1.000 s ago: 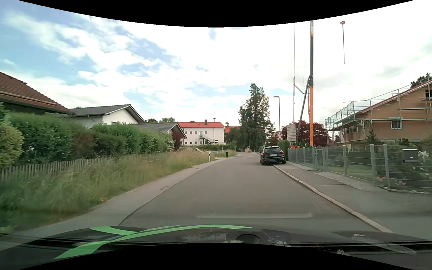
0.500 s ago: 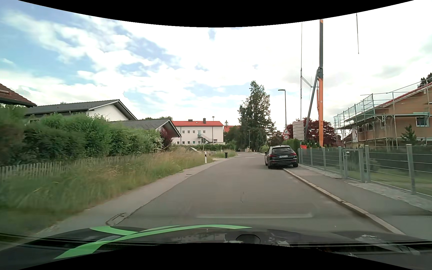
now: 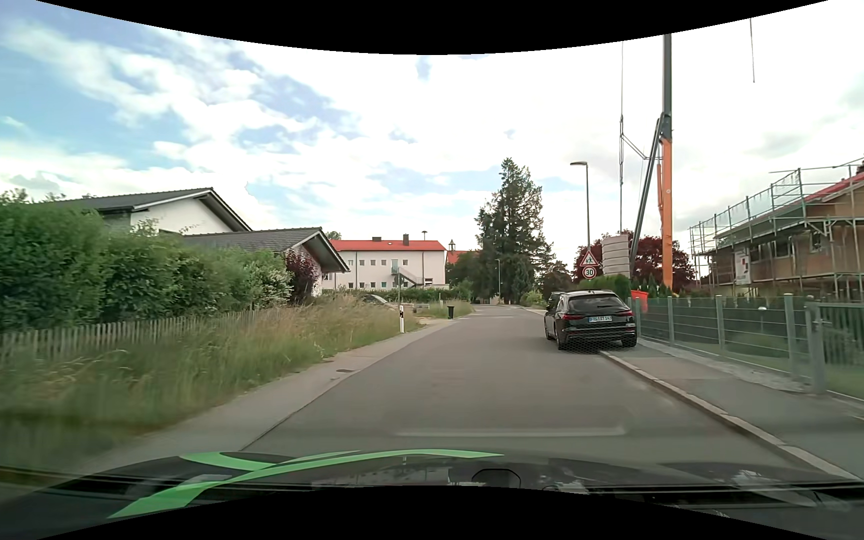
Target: Follow the waypoints while adhering to traffic rules and regulations
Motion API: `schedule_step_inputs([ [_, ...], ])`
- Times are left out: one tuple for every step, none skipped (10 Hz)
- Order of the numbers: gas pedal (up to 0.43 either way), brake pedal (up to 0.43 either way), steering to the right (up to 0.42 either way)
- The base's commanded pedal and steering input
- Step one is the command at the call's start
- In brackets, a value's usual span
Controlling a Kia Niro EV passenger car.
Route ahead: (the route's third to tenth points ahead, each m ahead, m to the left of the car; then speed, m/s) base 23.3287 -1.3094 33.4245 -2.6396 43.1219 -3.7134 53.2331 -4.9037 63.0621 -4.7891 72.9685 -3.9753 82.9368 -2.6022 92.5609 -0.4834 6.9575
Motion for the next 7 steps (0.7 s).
schedule_step_inputs([
  [0.138, 0.0, 0.001],
  [0.138, 0.0, 0.001],
  [0.138, 0.0, 0.001],
  [0.138, 0.0, 0.001],
  [0.138, 0.0, 0.004],
  [0.13, 0.0, 0.007],
  [0.13, 0.0, 0.009],
])
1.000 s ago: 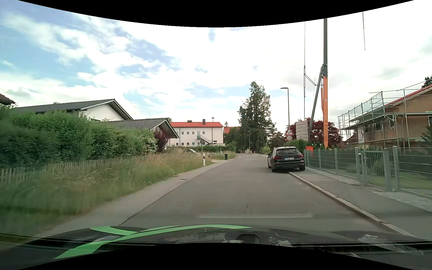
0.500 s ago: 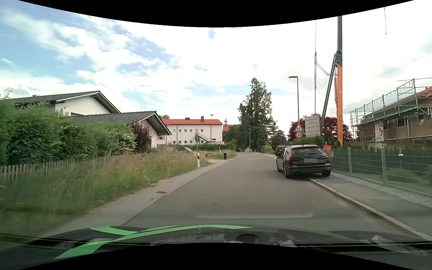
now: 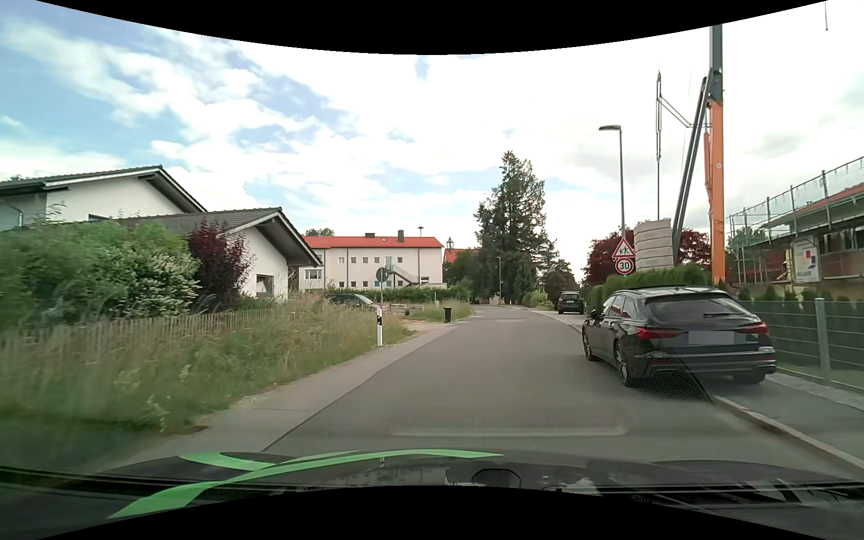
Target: Follow the waypoints while adhering to traffic rules and regulations
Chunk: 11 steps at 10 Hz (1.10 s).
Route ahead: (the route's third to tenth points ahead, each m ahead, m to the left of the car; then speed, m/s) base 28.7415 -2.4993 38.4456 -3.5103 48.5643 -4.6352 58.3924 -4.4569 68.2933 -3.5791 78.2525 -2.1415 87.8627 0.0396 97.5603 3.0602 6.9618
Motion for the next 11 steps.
schedule_step_inputs([
  [0.118, 0.0, 0.012],
  [0.118, 0.0, 0.02],
  [0.118, 0.0, 0.027],
  [0.118, 0.0, 0.032],
  [0.118, 0.0, 0.032],
  [0.118, 0.0, 0.032],
  [0.118, 0.0, 0.033],
  [0.118, 0.0, 0.033],
  [0.118, 0.0, 0.034],
  [0.118, 0.0, 0.034],
  [0.118, 0.0, 0.035],
])
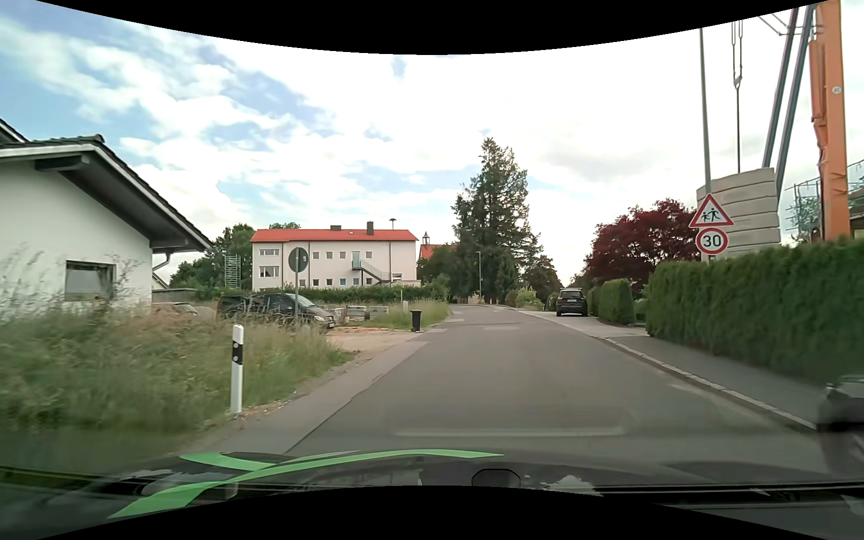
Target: Follow the waypoints while adhering to traffic rules and regulations
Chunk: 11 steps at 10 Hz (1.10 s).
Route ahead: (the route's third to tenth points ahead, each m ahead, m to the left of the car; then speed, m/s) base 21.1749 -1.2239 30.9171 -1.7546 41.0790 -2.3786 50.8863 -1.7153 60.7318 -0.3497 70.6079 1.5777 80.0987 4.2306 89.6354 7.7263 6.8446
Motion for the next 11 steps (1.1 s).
schedule_step_inputs([
  [0.118, 0.0, 0.035],
  [0.118, 0.0, 0.035],
  [0.118, 0.0, 0.037],
  [0.118, 0.0, 0.039],
  [0.118, 0.0, 0.042],
  [0.118, 0.0, 0.045],
  [0.118, 0.0, 0.049],
  [0.118, 0.0, 0.053],
  [0.118, 0.0, 0.056],
  [0.118, 0.0, 0.058],
  [0.13, 0.0, 0.058],
])
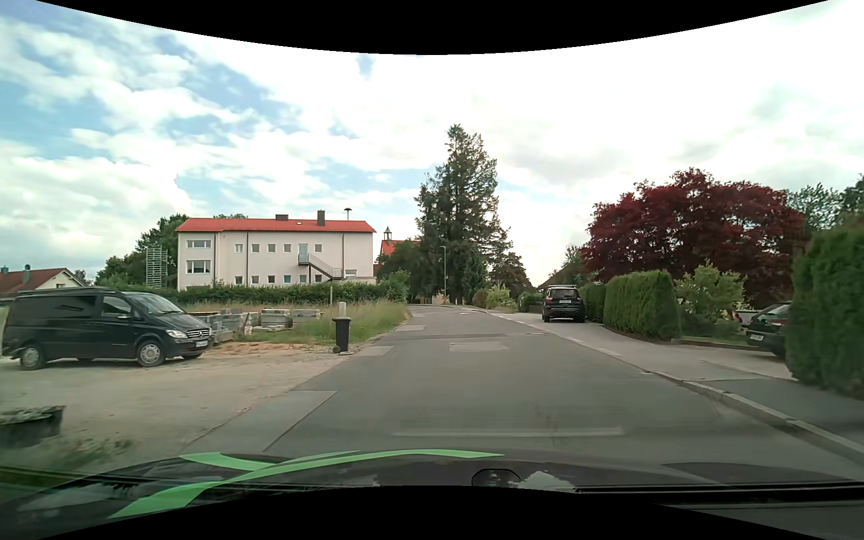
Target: Follow the waypoints while adhering to traffic rules and regulations
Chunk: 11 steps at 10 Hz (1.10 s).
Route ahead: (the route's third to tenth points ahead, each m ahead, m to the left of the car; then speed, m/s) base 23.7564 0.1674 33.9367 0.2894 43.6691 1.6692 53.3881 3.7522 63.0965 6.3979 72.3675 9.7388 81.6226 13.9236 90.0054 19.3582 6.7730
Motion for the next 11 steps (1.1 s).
schedule_step_inputs([
  [0.13, 0.0, 0.058],
  [0.13, 0.0, 0.058],
  [0.138, 0.0, 0.058],
  [0.138, 0.0, 0.056],
  [0.138, 0.0, 0.053],
  [0.138, 0.0, 0.046],
  [0.138, 0.0, 0.036],
  [0.15, 0.0, 0.024],
  [0.15, 0.0, 0.013],
  [0.157, 0.0, 0.005],
  [0.157, 0.0, -0.001],
])
